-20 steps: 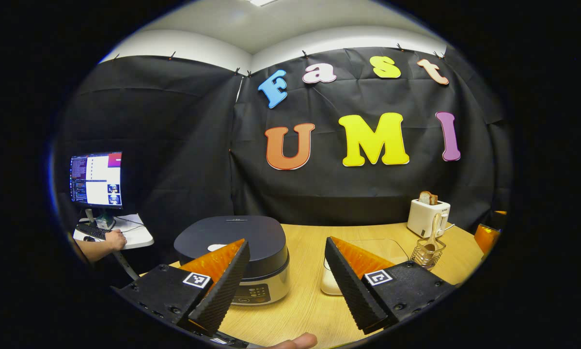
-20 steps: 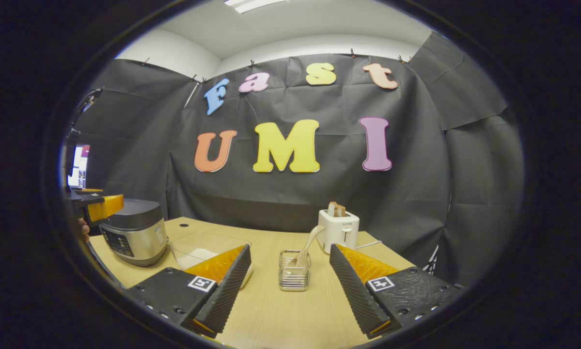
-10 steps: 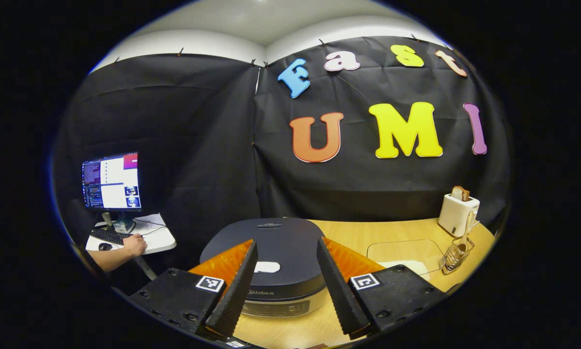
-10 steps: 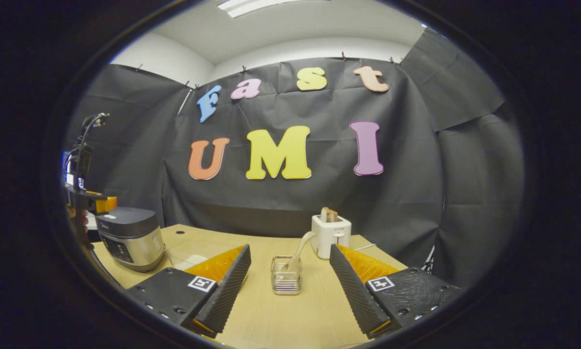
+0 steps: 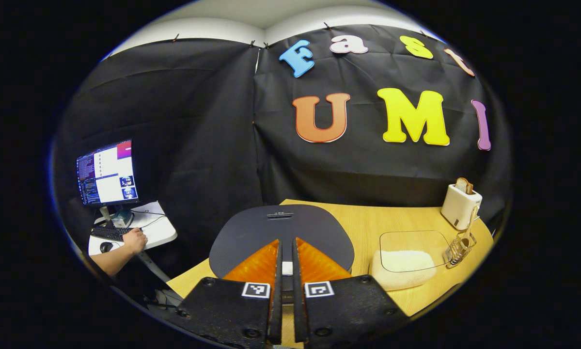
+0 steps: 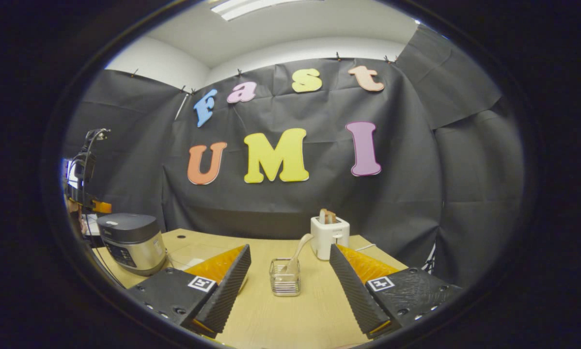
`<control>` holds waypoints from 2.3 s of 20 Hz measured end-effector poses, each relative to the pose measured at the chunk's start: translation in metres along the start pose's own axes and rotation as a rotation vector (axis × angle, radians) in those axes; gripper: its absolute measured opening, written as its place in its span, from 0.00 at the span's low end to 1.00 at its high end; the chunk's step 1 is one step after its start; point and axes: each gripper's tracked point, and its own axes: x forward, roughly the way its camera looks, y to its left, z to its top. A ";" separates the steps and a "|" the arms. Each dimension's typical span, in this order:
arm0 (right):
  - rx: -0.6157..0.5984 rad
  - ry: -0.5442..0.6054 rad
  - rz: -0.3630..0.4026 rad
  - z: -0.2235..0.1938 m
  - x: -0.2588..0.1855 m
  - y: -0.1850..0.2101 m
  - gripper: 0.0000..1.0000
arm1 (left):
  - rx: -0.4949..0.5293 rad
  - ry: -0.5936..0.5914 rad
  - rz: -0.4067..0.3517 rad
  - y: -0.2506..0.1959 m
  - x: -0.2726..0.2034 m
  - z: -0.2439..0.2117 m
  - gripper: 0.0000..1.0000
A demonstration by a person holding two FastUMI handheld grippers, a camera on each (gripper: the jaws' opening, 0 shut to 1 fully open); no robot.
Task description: Close the left gripper, press the button to open the rice cooker; take a wooden spoon from the chopstick holder with the right hand, scoop a spoonful of rice and pour it into the rice cooker, then put the wooden spoon back into the chopstick holder.
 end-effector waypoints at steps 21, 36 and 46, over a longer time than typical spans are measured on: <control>0.176 -0.067 0.014 0.039 -0.025 -0.048 0.95 | 0.062 0.365 -0.039 -0.005 0.009 -0.044 0.03; 0.066 0.031 -0.013 -0.006 0.004 -0.027 0.92 | 0.015 -0.096 -0.079 -0.008 -0.061 0.048 0.78; -0.009 0.121 -0.011 -0.042 0.053 -0.012 0.92 | -0.048 -0.180 -0.090 -0.005 -0.088 0.017 0.99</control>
